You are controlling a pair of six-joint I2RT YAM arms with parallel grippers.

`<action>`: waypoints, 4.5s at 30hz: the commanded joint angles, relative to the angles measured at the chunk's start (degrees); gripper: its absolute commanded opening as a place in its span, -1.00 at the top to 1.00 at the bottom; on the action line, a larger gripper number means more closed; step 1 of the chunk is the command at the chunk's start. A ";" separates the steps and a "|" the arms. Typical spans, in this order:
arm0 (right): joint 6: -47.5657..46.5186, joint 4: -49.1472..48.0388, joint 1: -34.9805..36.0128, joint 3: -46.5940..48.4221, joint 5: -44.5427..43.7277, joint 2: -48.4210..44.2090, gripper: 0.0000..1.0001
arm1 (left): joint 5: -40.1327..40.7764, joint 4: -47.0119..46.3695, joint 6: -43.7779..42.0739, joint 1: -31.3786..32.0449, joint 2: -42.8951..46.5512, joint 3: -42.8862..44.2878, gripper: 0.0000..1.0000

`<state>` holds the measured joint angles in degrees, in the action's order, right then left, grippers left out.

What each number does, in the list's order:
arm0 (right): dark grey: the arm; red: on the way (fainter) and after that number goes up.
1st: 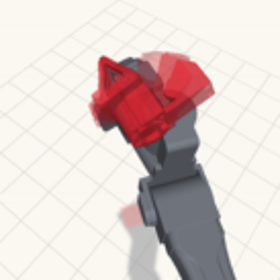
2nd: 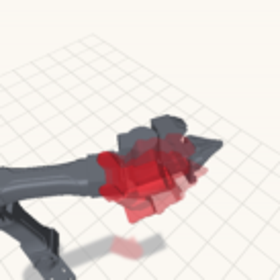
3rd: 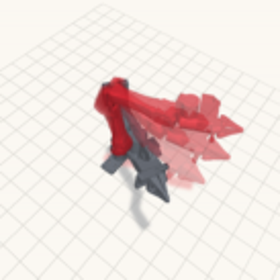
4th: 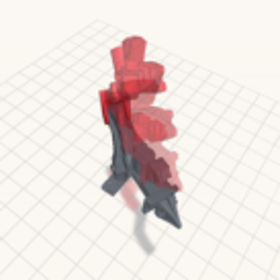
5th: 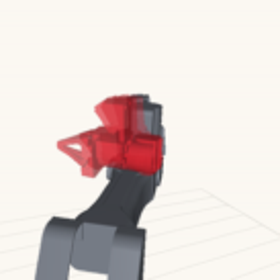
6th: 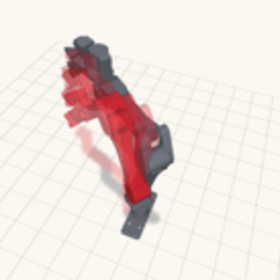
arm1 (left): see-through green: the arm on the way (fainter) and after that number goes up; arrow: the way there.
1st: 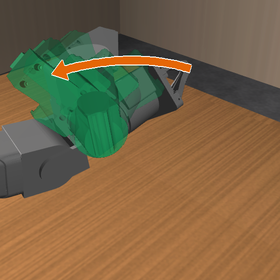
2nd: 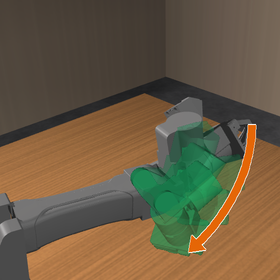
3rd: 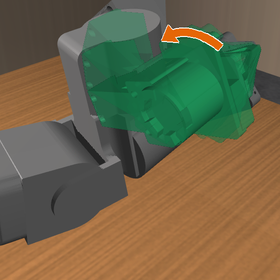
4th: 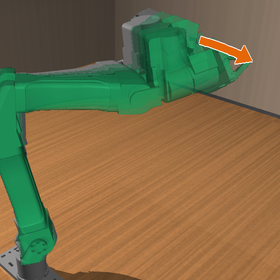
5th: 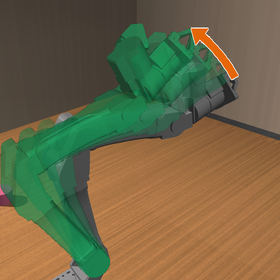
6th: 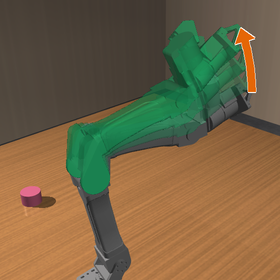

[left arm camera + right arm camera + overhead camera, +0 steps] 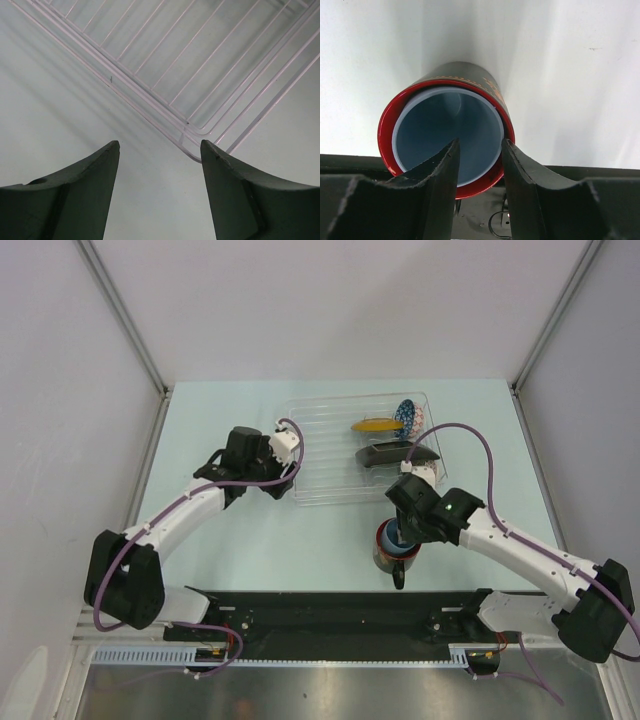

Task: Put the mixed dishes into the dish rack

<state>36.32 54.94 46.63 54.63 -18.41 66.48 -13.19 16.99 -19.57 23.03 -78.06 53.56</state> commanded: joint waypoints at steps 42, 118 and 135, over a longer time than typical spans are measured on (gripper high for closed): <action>-0.89 -1.50 -1.10 3.64 3.65 -4.25 -0.06 | 0.71 2.69 -1.17 0.26 1.77 -1.44 -0.42; 11.65 -44.53 -9.81 15.77 46.78 -6.37 1.00 | -47.69 -1.30 53.67 -8.00 16.18 30.22 -0.99; 27.22 -64.60 -10.16 15.77 57.08 4.89 1.00 | -51.67 -24.44 71.84 -10.02 18.12 14.65 -0.99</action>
<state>59.61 -3.03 36.73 69.21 35.29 70.24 -63.20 2.66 45.80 13.58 -61.82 70.43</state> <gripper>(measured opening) 0.089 0.996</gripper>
